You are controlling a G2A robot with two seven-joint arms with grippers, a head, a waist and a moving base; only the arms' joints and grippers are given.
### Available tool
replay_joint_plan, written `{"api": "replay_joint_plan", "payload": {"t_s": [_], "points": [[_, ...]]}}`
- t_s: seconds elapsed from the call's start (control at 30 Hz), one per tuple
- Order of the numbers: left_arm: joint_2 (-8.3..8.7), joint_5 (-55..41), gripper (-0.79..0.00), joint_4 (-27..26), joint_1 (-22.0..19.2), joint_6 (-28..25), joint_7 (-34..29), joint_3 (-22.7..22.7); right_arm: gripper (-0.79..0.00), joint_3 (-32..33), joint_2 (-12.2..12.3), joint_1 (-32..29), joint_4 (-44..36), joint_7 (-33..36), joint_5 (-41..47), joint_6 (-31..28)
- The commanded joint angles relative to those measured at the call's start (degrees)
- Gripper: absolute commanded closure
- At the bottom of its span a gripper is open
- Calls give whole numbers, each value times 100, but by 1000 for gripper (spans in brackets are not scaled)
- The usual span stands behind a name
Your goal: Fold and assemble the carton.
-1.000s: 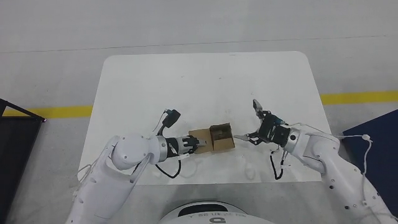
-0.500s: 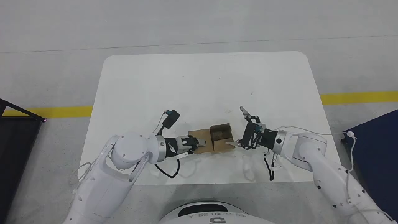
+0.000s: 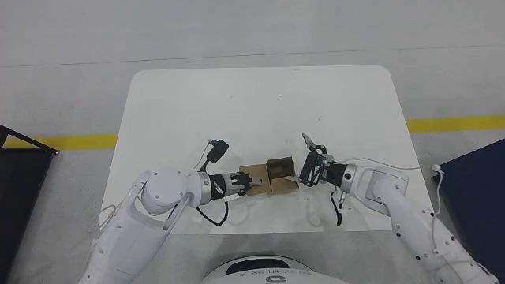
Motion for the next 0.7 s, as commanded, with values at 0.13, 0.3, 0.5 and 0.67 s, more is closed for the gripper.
{"api": "replay_joint_plan", "payload": {"t_s": [0.13, 0.3, 0.5, 0.67], "points": [[29, -46, 0, 0, -11, 8, 27, 17, -785, 18, -13, 27, -51, -165, 167, -101], [54, -77, 0, 3, -24, 9, 48, 32, -785, 347, -7, -40, -211, -568, 913, -155], [85, -117, 0, -3, -33, 5, 63, 37, -785, 561, -54, 94, -331, -196, 1380, 474], [110, -160, 0, 3, -42, -10, 61, 50, -785, 297, -137, 457, -189, 364, 1465, 761]]}}
